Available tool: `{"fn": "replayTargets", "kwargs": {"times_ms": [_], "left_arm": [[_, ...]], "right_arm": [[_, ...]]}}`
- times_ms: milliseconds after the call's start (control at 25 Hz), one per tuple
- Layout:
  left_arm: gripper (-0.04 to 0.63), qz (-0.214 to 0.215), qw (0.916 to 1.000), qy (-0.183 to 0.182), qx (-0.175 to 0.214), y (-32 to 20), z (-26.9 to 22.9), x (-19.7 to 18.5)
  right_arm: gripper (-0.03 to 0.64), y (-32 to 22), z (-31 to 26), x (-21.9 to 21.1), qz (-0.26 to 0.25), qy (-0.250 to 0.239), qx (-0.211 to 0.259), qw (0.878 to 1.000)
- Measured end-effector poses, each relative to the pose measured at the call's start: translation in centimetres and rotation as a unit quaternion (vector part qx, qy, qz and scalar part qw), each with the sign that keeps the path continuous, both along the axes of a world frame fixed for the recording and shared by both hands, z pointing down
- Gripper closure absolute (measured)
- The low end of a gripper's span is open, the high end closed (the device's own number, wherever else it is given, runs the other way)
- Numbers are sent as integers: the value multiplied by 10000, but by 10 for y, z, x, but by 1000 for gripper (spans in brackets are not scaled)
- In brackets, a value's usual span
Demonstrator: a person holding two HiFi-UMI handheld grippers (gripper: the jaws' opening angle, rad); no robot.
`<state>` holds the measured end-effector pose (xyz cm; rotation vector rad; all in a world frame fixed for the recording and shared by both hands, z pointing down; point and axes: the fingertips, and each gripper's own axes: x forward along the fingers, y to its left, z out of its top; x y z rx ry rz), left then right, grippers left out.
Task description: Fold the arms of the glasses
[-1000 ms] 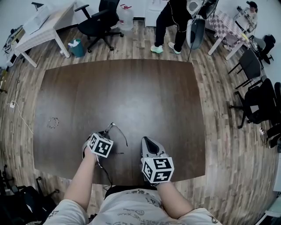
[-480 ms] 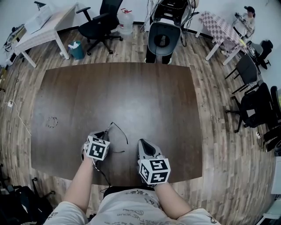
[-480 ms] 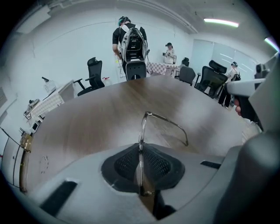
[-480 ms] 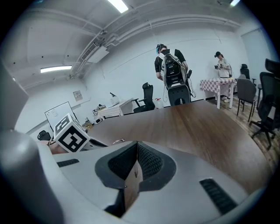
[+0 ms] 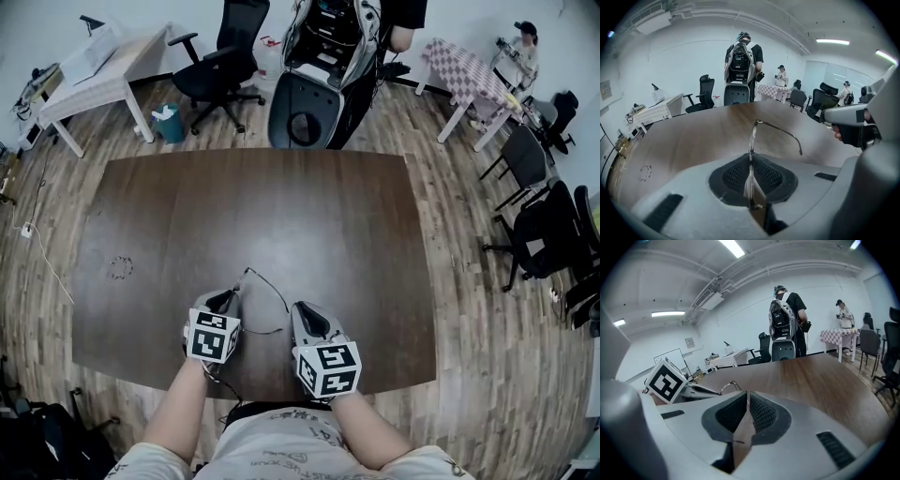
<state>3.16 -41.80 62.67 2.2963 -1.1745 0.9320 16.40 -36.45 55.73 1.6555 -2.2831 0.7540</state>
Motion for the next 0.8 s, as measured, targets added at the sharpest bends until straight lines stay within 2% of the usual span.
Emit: {"fn": "replayTargets", "kwargs": {"times_ms": [200, 320, 520, 800], "left_arm": [[560, -28, 9991, 288, 293, 20, -31, 4], [560, -25, 9981, 396, 465, 32, -46, 2], [560, -30, 9959, 523, 737, 53, -69, -7], [560, 16, 9927, 549, 1075, 78, -91, -18]], "right_arm": [[595, 10, -15, -17, -284, 100, 283, 9991], [518, 19, -20, -30, -446, 172, 380, 9981], [518, 36, -29, -37, -321, 530, 615, 9962], [523, 54, -31, -45, -254, 687, 622, 9954]]}}
